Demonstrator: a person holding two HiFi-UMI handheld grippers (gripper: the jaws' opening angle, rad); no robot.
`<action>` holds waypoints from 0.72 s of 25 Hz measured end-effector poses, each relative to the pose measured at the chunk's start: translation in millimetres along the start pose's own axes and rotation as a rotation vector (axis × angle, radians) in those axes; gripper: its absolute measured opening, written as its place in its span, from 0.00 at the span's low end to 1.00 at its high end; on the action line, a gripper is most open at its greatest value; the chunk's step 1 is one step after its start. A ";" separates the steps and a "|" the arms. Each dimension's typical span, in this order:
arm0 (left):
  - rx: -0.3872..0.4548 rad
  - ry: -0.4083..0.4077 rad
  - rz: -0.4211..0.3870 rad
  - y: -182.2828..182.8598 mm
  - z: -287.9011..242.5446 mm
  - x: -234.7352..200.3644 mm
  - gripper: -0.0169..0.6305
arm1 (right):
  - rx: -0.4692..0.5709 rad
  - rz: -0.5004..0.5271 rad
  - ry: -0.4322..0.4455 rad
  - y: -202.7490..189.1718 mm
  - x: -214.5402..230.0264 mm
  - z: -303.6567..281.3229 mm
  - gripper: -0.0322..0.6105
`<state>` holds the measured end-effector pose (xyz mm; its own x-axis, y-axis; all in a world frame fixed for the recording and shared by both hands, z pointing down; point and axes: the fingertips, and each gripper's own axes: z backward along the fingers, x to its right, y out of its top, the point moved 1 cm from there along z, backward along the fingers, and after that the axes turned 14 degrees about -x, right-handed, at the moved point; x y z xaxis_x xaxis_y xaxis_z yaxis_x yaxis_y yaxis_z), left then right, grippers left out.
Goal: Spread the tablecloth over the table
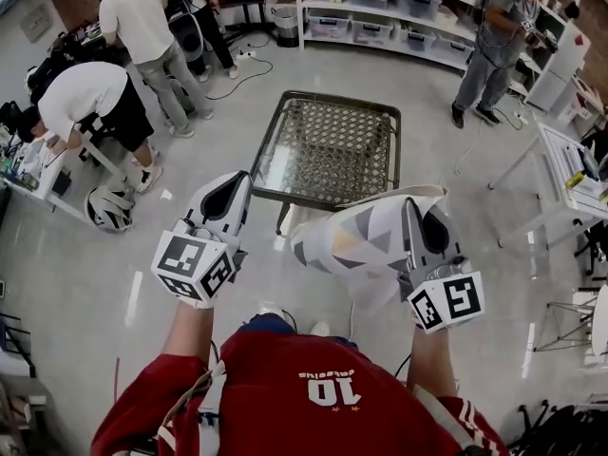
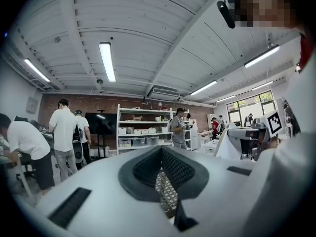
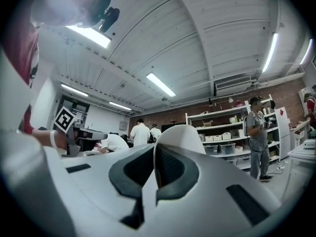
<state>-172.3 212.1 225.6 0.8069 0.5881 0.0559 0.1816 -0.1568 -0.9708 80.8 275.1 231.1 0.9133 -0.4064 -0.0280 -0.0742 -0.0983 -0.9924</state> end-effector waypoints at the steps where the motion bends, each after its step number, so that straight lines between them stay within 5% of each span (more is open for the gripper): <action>1: -0.004 0.007 0.001 0.3 -0.4 1.1 0.04 | 0.001 0.008 0.018 0.7 -1.7 -1.8 0.07; 13: -0.011 0.090 0.036 -11.5 1.6 3.7 0.04 | 0.023 -0.024 0.184 -5.1 -13.3 -25.0 0.07; 18: -0.003 0.136 0.050 -17.9 7.5 -71.5 0.04 | 0.025 -0.023 0.271 8.3 -66.1 -92.0 0.07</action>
<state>-237.4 178.8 237.3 0.8838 0.4663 0.0388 0.1409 -0.1862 -0.9724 -16.9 217.6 235.8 0.7741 -0.6327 0.0243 -0.0419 -0.0895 -0.9951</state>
